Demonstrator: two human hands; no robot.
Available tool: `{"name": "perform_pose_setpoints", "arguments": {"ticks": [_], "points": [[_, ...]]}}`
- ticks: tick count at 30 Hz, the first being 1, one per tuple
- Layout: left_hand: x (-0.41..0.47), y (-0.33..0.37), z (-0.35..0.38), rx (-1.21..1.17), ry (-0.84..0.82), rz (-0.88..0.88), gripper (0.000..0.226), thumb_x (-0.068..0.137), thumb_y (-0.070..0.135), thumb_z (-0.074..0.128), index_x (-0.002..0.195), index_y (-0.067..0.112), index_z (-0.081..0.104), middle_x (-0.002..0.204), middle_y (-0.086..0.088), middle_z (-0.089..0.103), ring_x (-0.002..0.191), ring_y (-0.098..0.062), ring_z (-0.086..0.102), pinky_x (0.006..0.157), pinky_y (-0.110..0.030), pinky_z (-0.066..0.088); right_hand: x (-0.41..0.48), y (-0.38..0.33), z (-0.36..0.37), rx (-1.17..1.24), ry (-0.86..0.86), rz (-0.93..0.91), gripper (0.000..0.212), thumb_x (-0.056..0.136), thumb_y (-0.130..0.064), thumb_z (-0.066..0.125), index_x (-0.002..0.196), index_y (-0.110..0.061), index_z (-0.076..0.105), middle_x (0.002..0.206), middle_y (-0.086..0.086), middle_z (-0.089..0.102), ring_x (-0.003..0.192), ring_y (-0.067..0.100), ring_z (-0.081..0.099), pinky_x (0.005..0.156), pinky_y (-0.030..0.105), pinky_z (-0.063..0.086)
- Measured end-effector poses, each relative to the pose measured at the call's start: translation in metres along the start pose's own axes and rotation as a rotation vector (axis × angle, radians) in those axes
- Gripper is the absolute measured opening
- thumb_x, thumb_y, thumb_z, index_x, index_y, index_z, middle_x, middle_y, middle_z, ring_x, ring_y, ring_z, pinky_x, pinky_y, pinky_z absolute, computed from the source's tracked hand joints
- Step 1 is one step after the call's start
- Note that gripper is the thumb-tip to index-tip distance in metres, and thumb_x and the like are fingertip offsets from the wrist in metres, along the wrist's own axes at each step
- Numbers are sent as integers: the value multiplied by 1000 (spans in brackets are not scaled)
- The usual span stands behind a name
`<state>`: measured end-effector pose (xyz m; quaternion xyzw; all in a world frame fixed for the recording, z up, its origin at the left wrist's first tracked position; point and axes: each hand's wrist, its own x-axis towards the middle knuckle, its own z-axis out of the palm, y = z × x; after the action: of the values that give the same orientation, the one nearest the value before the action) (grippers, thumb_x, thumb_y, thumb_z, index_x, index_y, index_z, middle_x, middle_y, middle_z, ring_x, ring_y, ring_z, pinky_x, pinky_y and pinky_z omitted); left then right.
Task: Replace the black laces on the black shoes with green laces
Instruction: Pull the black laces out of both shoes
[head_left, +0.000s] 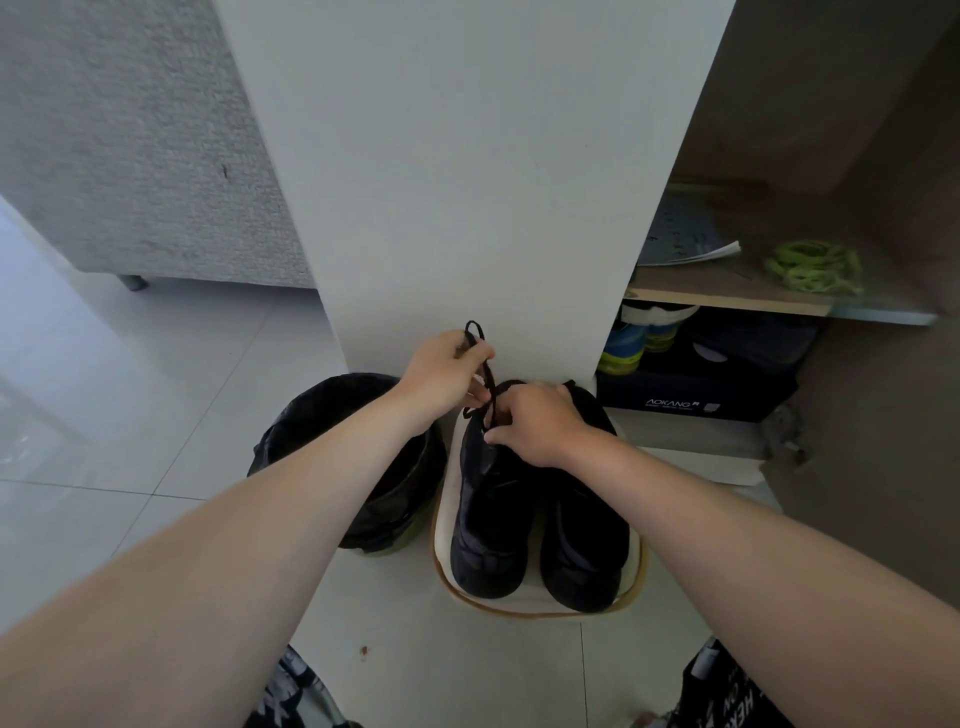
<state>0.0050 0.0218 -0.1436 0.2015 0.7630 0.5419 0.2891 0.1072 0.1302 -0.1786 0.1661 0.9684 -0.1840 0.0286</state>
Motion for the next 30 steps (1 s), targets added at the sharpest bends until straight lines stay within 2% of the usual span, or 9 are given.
{"name": "perform_pose_setpoints", "arguments": {"ticks": [2,6,13,16,19,23,25,27,30], "points": [[-1,-5,0,57,-62,-90,19,101,23,48,107,8,58,99,-17,66,65,-24,64,61,-39,61,0,-1,-1,9,-17,21,13,90,-41,66,91,-29,70,103,-6,69,109,22,59,82,35,31],[-6,-25,-1,290,-220,-285,15,92,0,53,103,9,56,95,-14,61,80,-26,66,62,-37,61,3,-3,-9,-13,-4,30,19,90,-43,65,84,-25,66,95,0,71,97,26,64,75,34,36],[-7,-39,-2,415,-337,-99,15,81,14,73,95,16,69,84,-12,72,77,-20,71,69,-33,62,0,-15,-17,-364,209,-85,27,99,-47,50,87,-24,59,93,0,70,94,26,65,87,40,31],[-7,-40,-1,421,-342,-57,19,81,17,76,98,17,67,80,-8,71,75,-20,72,69,-36,62,0,-15,-20,-290,291,-92,28,100,-48,49,82,-26,50,88,0,70,88,26,65,85,40,30],[-6,-40,2,427,-303,-23,16,82,20,76,94,13,69,76,-9,71,71,-22,71,69,-36,62,0,-15,-18,-60,350,-65,28,98,-44,55,84,-20,61,85,0,70,85,27,64,80,39,35],[-3,-39,2,517,-253,-15,18,86,22,70,86,4,71,74,-13,73,75,-27,72,78,-40,60,2,-13,-11,280,238,26,22,92,-36,66,77,-23,58,77,-8,62,79,19,61,65,32,40],[-2,-39,1,524,-237,-38,11,90,14,62,86,6,69,77,-15,73,79,-30,73,77,-39,61,3,-10,-6,334,125,54,12,85,-29,72,93,-24,65,89,-10,66,89,16,64,75,30,48],[0,-40,0,473,-214,-71,10,93,9,56,86,10,63,82,-17,73,77,-33,73,75,-43,62,3,-6,-1,278,-46,52,38,76,-28,77,112,-23,65,107,-5,68,102,18,65,88,35,53],[1,-37,-4,350,-225,-146,8,98,15,57,95,8,55,93,-21,72,74,-33,73,67,-42,62,4,-3,-2,149,-168,73,45,72,-32,83,114,-22,69,112,0,68,104,21,64,89,40,54]]}}
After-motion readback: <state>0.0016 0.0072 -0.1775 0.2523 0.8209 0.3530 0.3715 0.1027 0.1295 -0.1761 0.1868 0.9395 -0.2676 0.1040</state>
